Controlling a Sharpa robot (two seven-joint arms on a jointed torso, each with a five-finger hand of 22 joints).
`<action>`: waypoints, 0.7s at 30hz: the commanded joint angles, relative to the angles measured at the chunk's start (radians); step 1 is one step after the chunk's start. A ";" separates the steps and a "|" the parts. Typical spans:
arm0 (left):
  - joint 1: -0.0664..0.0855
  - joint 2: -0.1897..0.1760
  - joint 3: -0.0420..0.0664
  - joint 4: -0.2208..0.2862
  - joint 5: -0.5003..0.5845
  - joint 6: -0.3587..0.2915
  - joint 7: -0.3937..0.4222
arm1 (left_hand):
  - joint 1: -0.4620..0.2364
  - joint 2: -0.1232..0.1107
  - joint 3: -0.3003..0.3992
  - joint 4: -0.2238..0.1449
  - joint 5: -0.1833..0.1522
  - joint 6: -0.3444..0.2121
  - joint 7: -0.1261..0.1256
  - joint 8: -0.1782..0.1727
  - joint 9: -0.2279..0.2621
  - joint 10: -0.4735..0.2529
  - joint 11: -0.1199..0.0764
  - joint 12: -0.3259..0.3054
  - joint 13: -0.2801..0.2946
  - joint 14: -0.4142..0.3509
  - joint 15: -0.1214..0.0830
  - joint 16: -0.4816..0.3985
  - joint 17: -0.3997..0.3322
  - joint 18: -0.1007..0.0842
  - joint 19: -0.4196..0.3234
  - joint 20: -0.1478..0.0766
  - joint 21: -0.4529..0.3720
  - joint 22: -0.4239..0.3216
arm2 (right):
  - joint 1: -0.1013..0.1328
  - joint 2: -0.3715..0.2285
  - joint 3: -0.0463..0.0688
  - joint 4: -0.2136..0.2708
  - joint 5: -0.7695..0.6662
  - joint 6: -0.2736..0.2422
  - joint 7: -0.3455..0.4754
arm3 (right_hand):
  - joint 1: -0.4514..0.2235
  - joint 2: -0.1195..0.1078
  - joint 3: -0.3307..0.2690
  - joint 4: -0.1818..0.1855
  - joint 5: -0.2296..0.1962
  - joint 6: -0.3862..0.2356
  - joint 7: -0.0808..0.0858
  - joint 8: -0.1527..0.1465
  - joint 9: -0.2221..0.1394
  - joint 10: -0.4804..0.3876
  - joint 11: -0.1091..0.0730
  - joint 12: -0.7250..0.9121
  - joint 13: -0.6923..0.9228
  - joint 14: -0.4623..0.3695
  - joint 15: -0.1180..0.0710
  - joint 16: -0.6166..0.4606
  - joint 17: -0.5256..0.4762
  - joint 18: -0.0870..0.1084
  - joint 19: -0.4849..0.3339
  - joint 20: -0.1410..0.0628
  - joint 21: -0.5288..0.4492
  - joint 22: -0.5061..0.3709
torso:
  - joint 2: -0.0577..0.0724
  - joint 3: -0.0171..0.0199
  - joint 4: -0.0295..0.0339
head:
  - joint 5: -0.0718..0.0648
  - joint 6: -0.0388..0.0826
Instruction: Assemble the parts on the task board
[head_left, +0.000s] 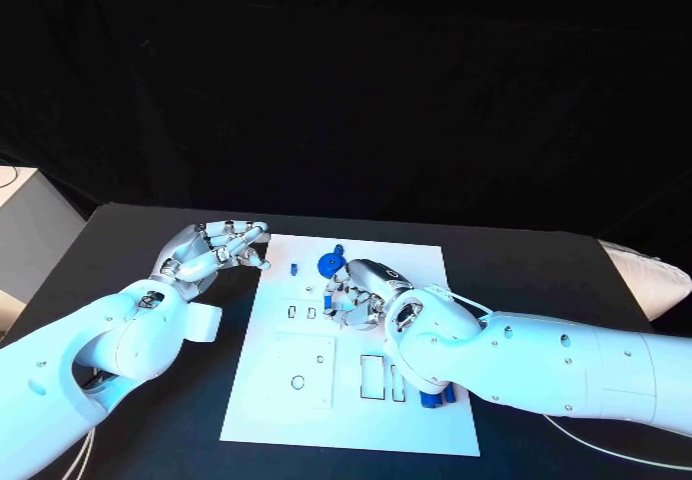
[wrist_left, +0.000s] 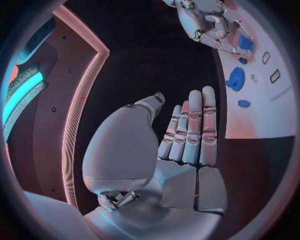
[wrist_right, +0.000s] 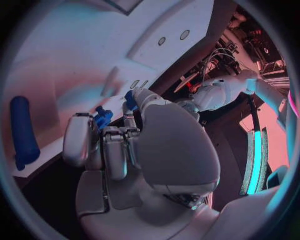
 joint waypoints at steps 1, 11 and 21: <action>0.000 0.002 0.001 0.002 -0.004 0.017 0.003 | 0.008 0.002 -0.005 -0.003 -0.002 -0.007 0.003 0.005 0.001 -0.005 -0.003 0.005 0.000 -0.005 0.002 0.003 -0.001 0.004 -0.008 0.002 0.003 0.001 | -0.003 0.006 0.000 0.001 -0.052 -0.016 -0.023 | -0.009 0.001 0.004 0.000 0.003 0.003 0.002 0.003 0.002 0.081 -0.007 0.003 0.234 0.104 -0.007 0.004 0.263 -0.015 0.007 -0.001 0.003 0.001 | 0.000 -0.0006 0.0009 | 0.003 -0.004; 0.000 0.001 0.001 0.003 -0.004 0.017 0.002 | 0.008 0.002 -0.005 -0.003 -0.002 -0.007 0.003 0.005 0.001 -0.005 -0.003 0.005 0.000 -0.005 0.002 0.003 -0.001 0.004 -0.008 0.002 0.003 0.001 | -0.017 0.021 -0.003 -0.004 -0.090 -0.012 -0.024 | -0.008 0.001 0.005 -0.001 0.004 0.003 0.001 0.003 0.002 0.082 -0.008 0.004 0.234 0.104 -0.007 0.004 0.263 -0.015 0.007 -0.001 0.002 0.000 | 0.001 0.0013 -0.0021 | 0.008 -0.007; 0.000 0.001 0.001 0.004 -0.004 0.019 0.000 | 0.009 0.002 -0.006 -0.003 -0.002 -0.008 0.003 0.005 0.001 -0.006 -0.003 0.005 0.000 -0.006 0.002 0.004 -0.001 0.004 -0.009 0.002 0.004 0.001 | -0.026 0.032 -0.006 -0.010 -0.103 -0.004 -0.025 | -0.009 -0.001 0.007 -0.002 0.004 0.003 0.001 0.004 0.002 0.082 -0.008 0.004 0.235 0.104 -0.007 0.004 0.263 -0.015 0.007 -0.001 0.002 0.001 | 0.001 0.0011 -0.0014 | 0.011 -0.012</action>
